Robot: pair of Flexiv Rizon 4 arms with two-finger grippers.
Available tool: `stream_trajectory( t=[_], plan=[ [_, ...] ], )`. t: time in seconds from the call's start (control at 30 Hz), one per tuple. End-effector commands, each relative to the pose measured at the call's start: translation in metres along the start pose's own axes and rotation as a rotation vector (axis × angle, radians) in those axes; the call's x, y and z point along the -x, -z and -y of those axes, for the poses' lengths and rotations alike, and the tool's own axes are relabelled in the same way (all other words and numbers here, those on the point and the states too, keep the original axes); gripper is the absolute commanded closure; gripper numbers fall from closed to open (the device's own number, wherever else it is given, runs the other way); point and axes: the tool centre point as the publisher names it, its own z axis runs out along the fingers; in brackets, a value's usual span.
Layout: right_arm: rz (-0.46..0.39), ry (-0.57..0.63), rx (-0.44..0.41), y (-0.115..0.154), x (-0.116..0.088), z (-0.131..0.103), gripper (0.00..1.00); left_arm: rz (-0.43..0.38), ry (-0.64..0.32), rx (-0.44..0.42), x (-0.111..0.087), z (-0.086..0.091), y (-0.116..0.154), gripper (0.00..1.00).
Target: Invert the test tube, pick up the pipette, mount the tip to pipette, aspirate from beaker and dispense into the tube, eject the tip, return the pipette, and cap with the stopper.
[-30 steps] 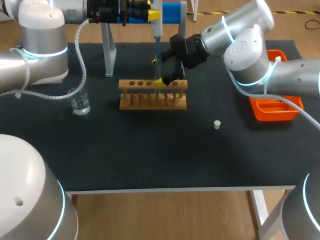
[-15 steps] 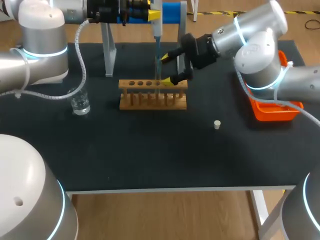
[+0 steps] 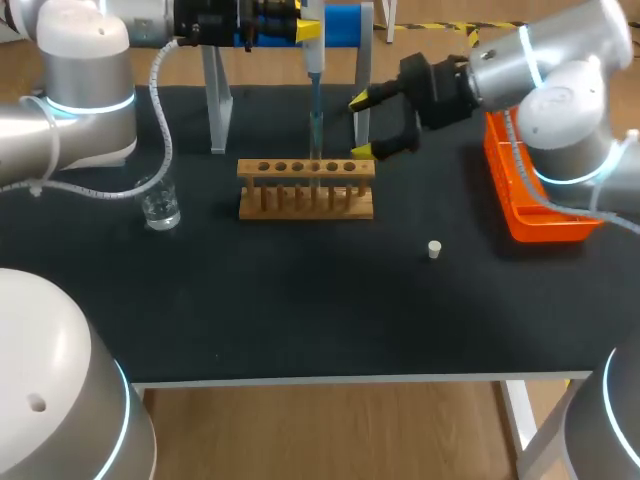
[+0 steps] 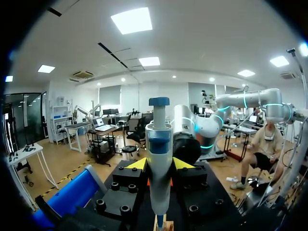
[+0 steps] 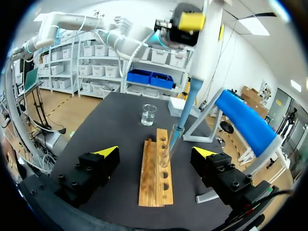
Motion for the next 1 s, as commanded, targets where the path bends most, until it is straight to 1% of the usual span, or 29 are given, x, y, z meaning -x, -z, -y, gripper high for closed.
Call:
stream_trajectory(
  t=[0.03,0.17,0.23,0.33,0.5,0.53,0.7,0.87,1.0],
  plan=[
    [0.025,0.013,-0.011,0.058,-0.014,-0.014,0.0,-0.004,0.0,0.003,0.001,0.001,0.0,1.0],
    [0.033,0.026,0.013,0.08,-0.012,-0.033,0.0,-0.004,0.0,0.003,0.001,0.001,0.0,1.0],
    [0.037,0.031,0.035,0.089,-0.011,-0.042,0.0,-0.004,0.0,0.003,0.001,0.001,0.0,1.0],
    [0.048,0.03,0.047,0.101,-0.008,-0.056,0.0,-0.004,0.0,0.003,0.001,0.001,0.0,1.0],
    [0.08,0.009,0.107,0.118,0.0,-0.076,0.0,-0.004,0.0,0.003,0.001,0.001,0.0,1.0],
    [0.085,0.001,0.13,0.122,0.003,-0.082,0.0,-0.004,0.0,0.003,0.001,0.001,0.0,1.0],
    [0.107,-0.027,0.188,0.128,0.015,-0.105,0.0,-0.004,0.0,0.003,0.001,0.001,0.0,1.0],
    [0.115,-0.037,0.201,0.127,0.026,-0.127,0.0,-0.004,0.0,0.003,0.001,0.001,0.0,1.0],
    [0.12,-0.051,0.237,0.126,0.036,-0.144,0.0,-0.004,0.0,0.003,0.001,0.001,0.0,1.0]
  ],
)
